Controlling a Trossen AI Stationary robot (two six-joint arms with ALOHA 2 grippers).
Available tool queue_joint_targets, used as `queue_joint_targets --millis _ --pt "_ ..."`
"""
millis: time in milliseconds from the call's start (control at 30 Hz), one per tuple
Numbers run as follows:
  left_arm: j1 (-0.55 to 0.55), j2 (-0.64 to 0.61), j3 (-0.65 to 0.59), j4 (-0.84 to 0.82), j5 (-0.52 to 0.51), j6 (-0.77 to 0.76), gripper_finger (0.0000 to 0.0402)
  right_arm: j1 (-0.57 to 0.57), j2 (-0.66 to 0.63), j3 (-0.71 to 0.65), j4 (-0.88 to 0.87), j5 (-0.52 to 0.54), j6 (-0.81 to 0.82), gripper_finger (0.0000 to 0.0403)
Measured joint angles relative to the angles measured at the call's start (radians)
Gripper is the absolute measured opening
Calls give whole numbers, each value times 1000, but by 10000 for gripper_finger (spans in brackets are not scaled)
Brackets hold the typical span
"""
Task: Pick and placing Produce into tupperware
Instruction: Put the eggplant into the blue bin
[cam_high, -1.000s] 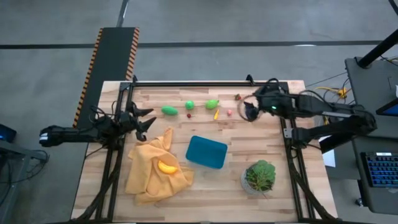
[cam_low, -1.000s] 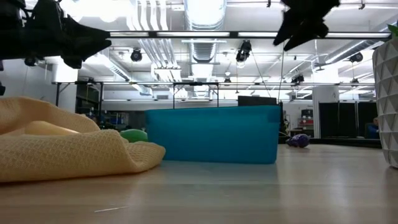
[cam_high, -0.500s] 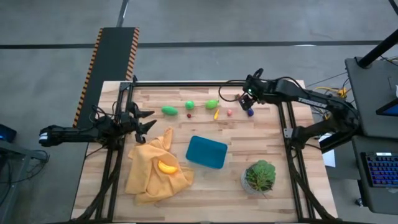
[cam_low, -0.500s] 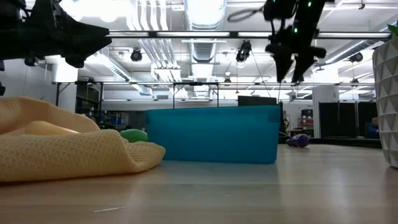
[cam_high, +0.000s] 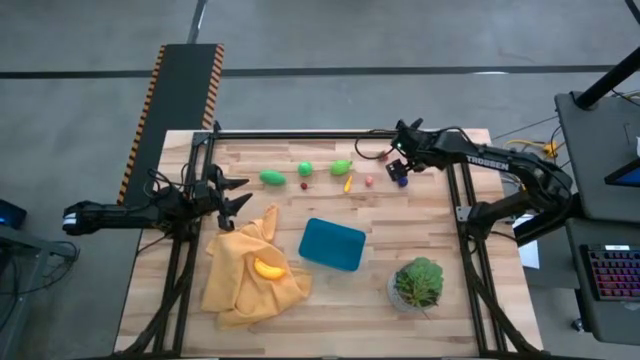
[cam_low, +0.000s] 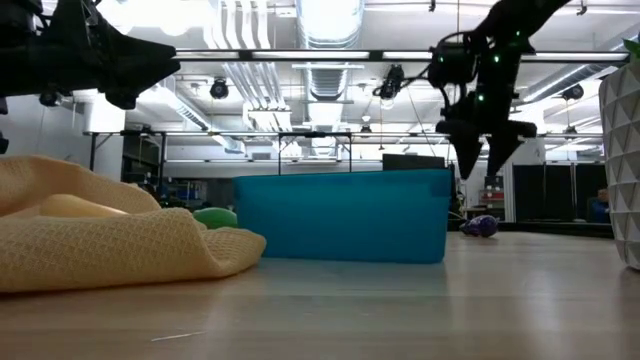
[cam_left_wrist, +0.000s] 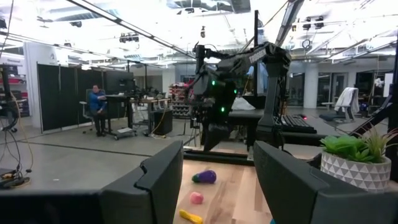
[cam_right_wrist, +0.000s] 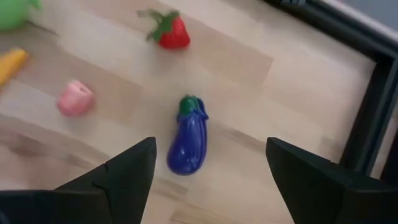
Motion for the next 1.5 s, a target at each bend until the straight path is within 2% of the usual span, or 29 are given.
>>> queue_joint_targets --millis 367,900,1500 --pt "0 0 0 0 -1 0 183 -2 90 -112 183 -15 0 298" --pt "0 0 0 0 -4 0 183 -3 288 -106 240 -14 -22 295" --pt "0 1 0 -1 -3 0 183 -60 258 -117 237 -14 -54 248"
